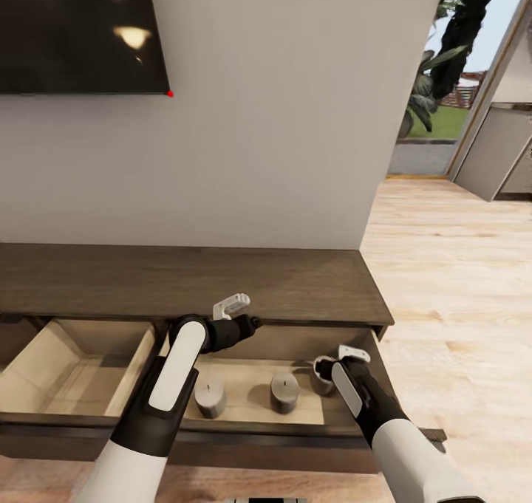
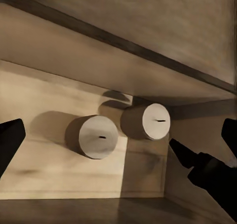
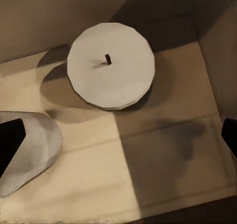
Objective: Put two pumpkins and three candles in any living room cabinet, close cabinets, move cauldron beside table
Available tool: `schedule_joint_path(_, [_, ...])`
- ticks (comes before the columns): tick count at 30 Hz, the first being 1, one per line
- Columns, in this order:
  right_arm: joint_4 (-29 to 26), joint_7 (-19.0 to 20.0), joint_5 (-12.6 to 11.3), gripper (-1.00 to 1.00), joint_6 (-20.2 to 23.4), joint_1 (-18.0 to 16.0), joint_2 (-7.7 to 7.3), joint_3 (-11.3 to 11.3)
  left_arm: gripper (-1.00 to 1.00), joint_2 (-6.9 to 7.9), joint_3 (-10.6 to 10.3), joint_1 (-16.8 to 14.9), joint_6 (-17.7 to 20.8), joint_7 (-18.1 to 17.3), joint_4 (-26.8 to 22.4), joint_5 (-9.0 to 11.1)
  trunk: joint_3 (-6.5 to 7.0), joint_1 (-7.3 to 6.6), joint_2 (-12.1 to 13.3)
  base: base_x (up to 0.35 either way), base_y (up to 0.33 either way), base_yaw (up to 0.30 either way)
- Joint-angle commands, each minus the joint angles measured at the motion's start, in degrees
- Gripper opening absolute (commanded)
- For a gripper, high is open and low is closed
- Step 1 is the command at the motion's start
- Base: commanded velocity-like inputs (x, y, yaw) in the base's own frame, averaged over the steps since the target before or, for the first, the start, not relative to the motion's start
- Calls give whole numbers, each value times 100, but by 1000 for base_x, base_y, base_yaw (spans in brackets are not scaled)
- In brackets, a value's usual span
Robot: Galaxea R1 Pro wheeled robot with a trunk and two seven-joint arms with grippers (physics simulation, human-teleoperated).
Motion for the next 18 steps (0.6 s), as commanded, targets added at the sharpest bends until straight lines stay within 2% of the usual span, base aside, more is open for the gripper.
schedule_joint_path(1, [-16,-55,-60,100,67,-2,-7,27,100,-1,-1,-4,7,60,-5,54,18,-3,0,-1,0,0])
schedule_joint_path(5, [-31,-63,-59,100,146,2,19,34,100,-1,-1,-4,7,60,0,54,106,-14,5,-5,0,0])
schedule_joint_path(8, [-33,-60,-59,100,155,6,29,45,100,-1,4,-4,7,60,3,52,173,-21,9,-183,0,0])
schedule_joint_path(11, [-34,-57,-59,100,157,7,32,51,100,-1,34,-4,7,61,3,53,227,-87,129,-140,0,0])
schedule_joint_path(18, [-34,-55,-52,100,158,7,40,61,100,-1,45,-4,7,61,3,54,352,-241,410,-16,0,0])
